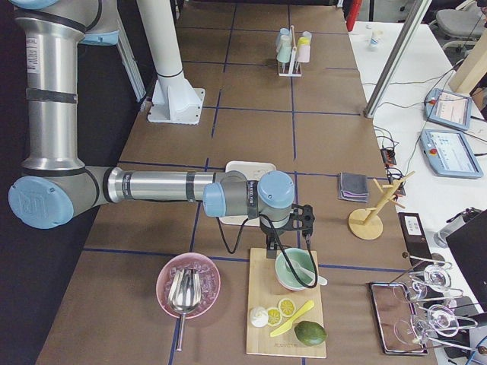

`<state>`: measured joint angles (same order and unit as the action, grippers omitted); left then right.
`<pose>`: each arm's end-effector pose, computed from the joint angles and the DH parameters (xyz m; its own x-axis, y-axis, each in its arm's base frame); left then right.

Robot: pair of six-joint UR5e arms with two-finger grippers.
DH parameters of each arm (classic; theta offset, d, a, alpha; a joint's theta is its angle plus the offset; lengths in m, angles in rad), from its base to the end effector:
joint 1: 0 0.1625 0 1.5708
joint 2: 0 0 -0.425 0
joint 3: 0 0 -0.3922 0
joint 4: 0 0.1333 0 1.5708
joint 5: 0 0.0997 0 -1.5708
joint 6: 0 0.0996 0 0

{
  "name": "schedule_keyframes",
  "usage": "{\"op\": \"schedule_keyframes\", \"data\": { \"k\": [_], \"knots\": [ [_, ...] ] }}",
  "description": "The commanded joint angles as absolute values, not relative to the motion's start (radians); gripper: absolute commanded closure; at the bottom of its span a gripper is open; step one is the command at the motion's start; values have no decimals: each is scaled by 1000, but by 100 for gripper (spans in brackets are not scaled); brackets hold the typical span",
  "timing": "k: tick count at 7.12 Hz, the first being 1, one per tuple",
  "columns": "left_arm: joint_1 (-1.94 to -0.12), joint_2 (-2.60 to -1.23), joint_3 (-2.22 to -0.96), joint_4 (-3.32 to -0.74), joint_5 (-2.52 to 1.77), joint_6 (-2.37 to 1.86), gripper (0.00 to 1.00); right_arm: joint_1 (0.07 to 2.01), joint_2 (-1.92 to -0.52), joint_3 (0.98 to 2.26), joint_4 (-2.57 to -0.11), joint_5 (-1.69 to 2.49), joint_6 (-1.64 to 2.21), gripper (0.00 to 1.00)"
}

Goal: Pick up and place green cup on tray

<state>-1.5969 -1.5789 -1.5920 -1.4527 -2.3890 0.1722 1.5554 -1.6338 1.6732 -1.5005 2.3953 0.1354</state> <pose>-0.0733 -0.4870 0.6526 0.6760 0.0893 -0.7315 -0.0912 0.9951 0.0372 0.0529 -0.4725 0.6275 0.6735 0.0442 0.7379 -0.0763 0.9970 0.0100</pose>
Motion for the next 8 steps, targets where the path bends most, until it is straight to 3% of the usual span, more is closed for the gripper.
{"op": "schedule_keyframes", "data": {
  "k": [1, 3, 6, 8],
  "knots": [
    [-1597, -1575, -1597, -1453, -2390, 172, 0, 1525, -1638, 1675, -1456, 2396, 144, 0],
    [-1598, -1574, -1597, -1453, -2390, 173, 0, 1462, -1650, 1696, -1364, 2396, 297, 0],
    [-1598, -1571, -1601, -1453, -2388, 173, 0, 1282, -1739, 1694, -998, 2346, 662, 0],
    [-1598, -1569, -1608, -1453, -2390, 173, 0, 1206, -1755, 1695, -954, 2304, 696, 0]
  ]
}}
